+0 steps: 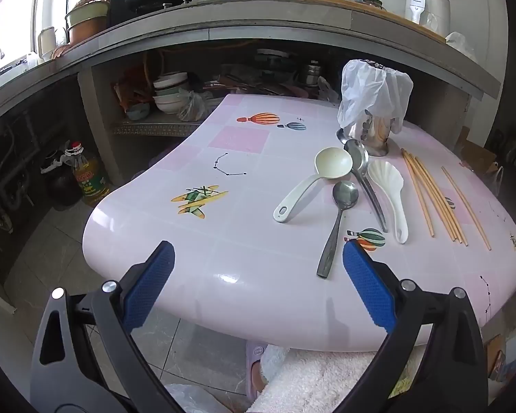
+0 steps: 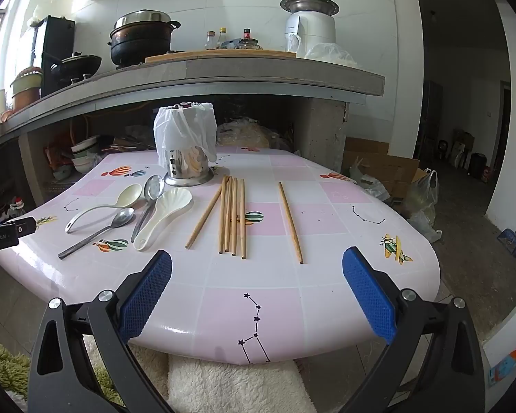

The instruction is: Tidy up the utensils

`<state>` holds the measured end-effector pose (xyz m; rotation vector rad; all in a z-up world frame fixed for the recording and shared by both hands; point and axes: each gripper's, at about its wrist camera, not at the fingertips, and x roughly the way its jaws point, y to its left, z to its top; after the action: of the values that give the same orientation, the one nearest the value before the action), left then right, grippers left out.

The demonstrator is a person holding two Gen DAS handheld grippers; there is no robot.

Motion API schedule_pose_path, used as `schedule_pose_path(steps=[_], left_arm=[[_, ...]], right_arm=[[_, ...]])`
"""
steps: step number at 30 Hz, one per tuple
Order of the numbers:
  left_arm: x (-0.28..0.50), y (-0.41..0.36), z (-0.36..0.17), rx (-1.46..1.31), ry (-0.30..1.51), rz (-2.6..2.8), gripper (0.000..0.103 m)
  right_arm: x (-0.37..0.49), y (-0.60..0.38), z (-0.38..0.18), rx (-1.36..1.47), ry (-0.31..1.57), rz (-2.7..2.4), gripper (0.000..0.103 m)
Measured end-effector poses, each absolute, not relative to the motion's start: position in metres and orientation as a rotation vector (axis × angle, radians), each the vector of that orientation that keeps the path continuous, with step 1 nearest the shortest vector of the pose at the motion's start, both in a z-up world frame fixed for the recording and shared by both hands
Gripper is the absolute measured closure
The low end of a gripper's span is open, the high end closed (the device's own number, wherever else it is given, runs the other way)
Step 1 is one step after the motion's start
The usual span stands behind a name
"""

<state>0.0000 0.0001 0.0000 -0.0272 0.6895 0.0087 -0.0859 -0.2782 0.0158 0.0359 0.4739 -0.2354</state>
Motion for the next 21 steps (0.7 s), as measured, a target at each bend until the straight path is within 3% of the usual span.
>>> schedule_pose_path(steps=[21], left_arm=[[0.0003, 0.0, -0.0002, -0.026, 0.695, 0.009, 0.008]], right_arm=[[-0.0861, -0.279, 0.0159, 0.038, 0.474, -0.235, 0.006]])
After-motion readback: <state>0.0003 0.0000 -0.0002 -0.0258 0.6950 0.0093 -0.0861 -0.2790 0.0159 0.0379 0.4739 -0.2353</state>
